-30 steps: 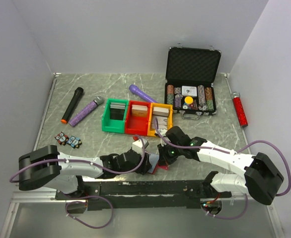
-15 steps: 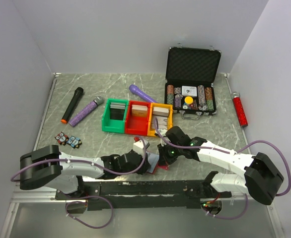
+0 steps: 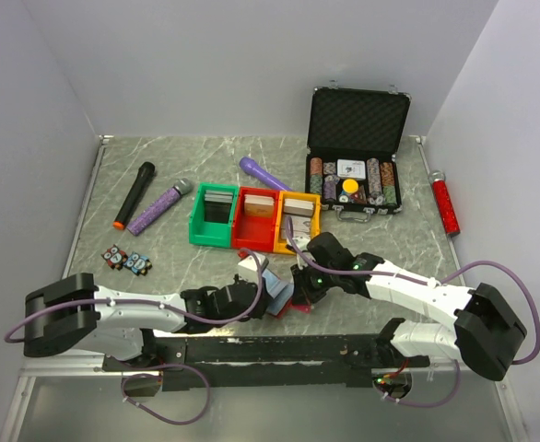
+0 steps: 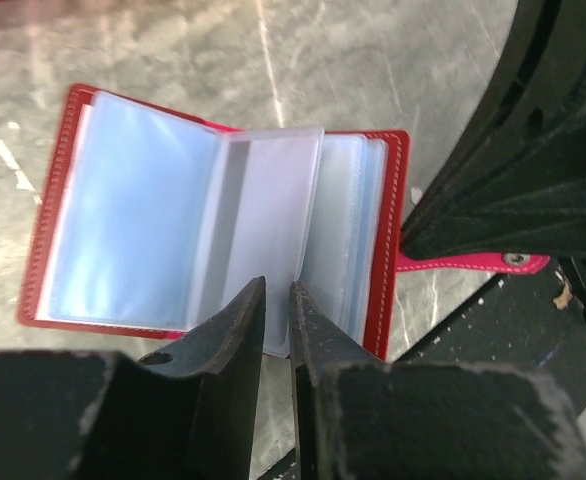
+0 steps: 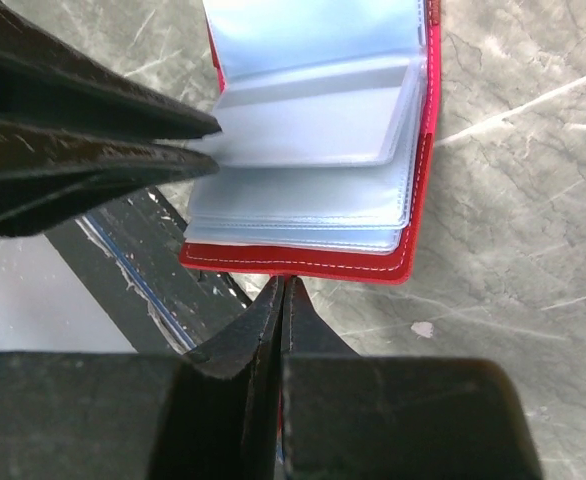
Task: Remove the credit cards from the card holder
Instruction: Remove the credit card from the card holder.
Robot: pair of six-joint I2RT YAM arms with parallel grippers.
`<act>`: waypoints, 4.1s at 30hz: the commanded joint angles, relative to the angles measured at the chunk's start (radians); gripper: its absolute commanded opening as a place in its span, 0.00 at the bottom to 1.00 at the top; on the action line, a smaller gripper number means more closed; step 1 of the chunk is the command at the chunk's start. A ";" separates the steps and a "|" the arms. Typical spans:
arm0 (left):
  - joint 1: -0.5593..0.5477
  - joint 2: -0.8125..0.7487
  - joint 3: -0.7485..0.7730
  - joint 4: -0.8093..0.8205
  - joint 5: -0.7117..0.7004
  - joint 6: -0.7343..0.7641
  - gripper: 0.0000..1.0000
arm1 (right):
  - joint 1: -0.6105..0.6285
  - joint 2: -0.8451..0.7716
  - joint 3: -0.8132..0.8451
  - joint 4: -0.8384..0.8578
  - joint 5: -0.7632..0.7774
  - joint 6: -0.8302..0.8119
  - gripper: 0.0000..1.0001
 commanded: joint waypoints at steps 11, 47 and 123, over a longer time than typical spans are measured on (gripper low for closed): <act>0.039 -0.053 -0.002 -0.178 -0.176 -0.097 0.25 | 0.012 -0.026 0.029 -0.020 -0.006 -0.010 0.00; 0.118 0.087 0.006 0.003 -0.055 0.008 0.44 | 0.012 -0.023 0.025 -0.034 0.044 0.033 0.11; -0.066 -0.584 -0.177 -0.365 -0.305 -0.351 0.45 | 0.214 0.238 0.237 0.100 0.273 0.018 0.57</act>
